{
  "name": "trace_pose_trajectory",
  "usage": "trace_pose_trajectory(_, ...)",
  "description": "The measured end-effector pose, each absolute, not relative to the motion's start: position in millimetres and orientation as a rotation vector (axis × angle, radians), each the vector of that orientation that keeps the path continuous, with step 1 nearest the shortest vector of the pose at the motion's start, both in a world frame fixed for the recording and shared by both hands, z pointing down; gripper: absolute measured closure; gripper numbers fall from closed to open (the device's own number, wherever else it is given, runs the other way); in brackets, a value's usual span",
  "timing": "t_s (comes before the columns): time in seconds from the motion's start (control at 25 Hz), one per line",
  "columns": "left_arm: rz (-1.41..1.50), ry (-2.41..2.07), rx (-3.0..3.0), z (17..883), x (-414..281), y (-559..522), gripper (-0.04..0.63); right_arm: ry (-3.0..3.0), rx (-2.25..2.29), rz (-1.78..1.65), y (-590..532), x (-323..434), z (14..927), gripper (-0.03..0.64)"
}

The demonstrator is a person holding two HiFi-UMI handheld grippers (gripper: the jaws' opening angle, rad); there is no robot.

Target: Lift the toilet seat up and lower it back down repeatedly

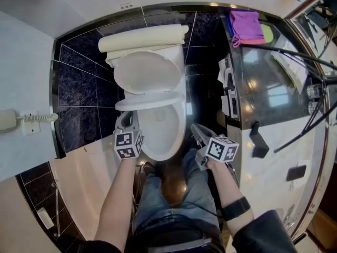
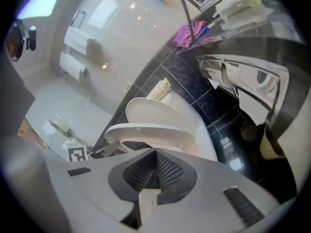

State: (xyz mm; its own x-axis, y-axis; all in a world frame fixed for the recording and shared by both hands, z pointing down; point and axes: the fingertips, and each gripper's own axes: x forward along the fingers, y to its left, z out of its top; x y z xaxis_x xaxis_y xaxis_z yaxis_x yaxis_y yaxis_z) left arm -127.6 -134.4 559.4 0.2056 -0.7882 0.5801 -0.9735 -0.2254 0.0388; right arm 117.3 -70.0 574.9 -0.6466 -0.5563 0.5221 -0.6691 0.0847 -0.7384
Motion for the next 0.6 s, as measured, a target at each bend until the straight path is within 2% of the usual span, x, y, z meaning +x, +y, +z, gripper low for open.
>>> trace_pose_trajectory(0.36, 0.617, -1.715, 2.1, 548, -136, -215, 0.595, -2.338, 1.153, 1.265, -94, 116, 550, 0.601)
trace_pose_trajectory(0.6, 0.608, -1.724, 2.094, 550, -138, -253, 0.595, -2.358, 1.144, 1.212, -112, 118, 543, 0.601)
